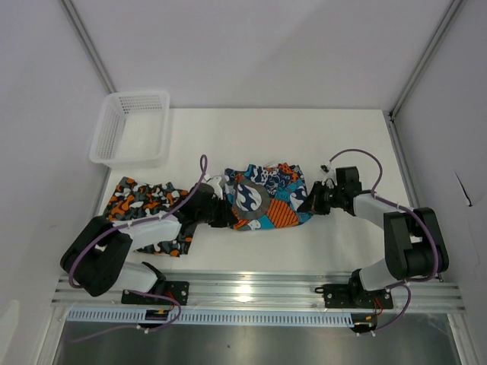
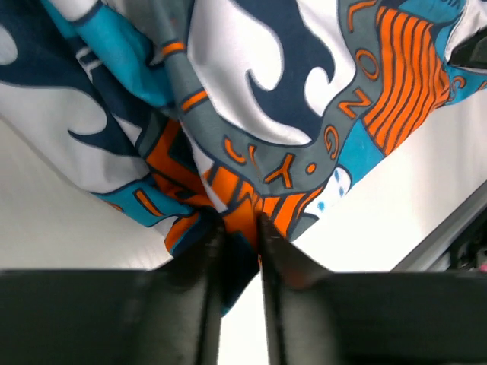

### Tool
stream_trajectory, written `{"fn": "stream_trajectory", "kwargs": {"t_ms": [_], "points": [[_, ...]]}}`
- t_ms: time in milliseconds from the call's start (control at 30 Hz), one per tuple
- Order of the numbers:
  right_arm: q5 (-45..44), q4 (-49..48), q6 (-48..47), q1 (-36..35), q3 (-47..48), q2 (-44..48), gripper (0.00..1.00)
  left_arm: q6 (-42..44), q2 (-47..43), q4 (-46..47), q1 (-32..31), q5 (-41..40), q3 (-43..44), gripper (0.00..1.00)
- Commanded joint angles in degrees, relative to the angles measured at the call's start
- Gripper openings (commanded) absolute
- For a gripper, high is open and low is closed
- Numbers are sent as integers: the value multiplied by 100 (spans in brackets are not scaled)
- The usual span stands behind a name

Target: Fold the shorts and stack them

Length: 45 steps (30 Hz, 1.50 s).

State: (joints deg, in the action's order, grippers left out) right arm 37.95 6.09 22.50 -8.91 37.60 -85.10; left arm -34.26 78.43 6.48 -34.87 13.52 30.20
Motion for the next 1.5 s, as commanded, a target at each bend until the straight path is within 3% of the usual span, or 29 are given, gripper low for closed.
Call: {"fn": "stream_trajectory", "kwargs": {"t_ms": [0, 100, 400, 500, 600, 667, 700, 733, 800, 833, 933, 1000, 1100, 1233, 1467], "points": [[-7, -433, 43, 12, 1, -155, 0, -221, -311, 564, -64, -147, -312, 17], [-112, -538, 114, 82, 10, -348, 0, -300, -512, 845, -116, -218, -707, 0], [-60, -547, 131, 398, 265, -1087, 1, -186, -575, 1074, -169, -148, -1296, 0], [-104, -443, 123, 390, 361, -1035, 24, -186, -478, 1241, -178, -104, -1490, 0], [-227, -284, 53, 381, 414, -842, 37, -186, -478, 1382, -178, -112, -1630, 0], [-236, -126, 18, 381, 467, -754, 40, -177, -487, 1304, -186, -183, -1631, 0], [-227, -91, 0, 381, 511, -667, 47, -186, -478, 1242, -178, -261, -1605, 4], [-227, -55, -9, 381, 537, -614, 51, -195, -487, 1189, -178, -271, -1613, 17], [-280, 59, -26, 372, 564, -438, 60, -230, -600, 1136, -178, -271, -1534, 30], [-271, 77, -44, 381, 581, -385, 62, -248, -645, 1119, -186, -262, -1525, 45], [-350, 200, -88, 390, 678, -288, 79, -257, -899, 908, -186, -323, -1473, 63], [-307, 209, -88, 381, 748, -305, 89, -248, -1057, 619, -187, -402, -1429, 69], [-157, 200, -79, 381, 880, -481, 92, -213, -1444, 153, -178, -490, -1315, 77], [-113, 51, -9, 372, 871, -595, 94, -213, -1901, -594, -178, -710, -1043, 97], [-147, -116, -18, 232, 1003, -877, 97, -318, -2227, -1772, -134, -1105, -603, 99]]}}
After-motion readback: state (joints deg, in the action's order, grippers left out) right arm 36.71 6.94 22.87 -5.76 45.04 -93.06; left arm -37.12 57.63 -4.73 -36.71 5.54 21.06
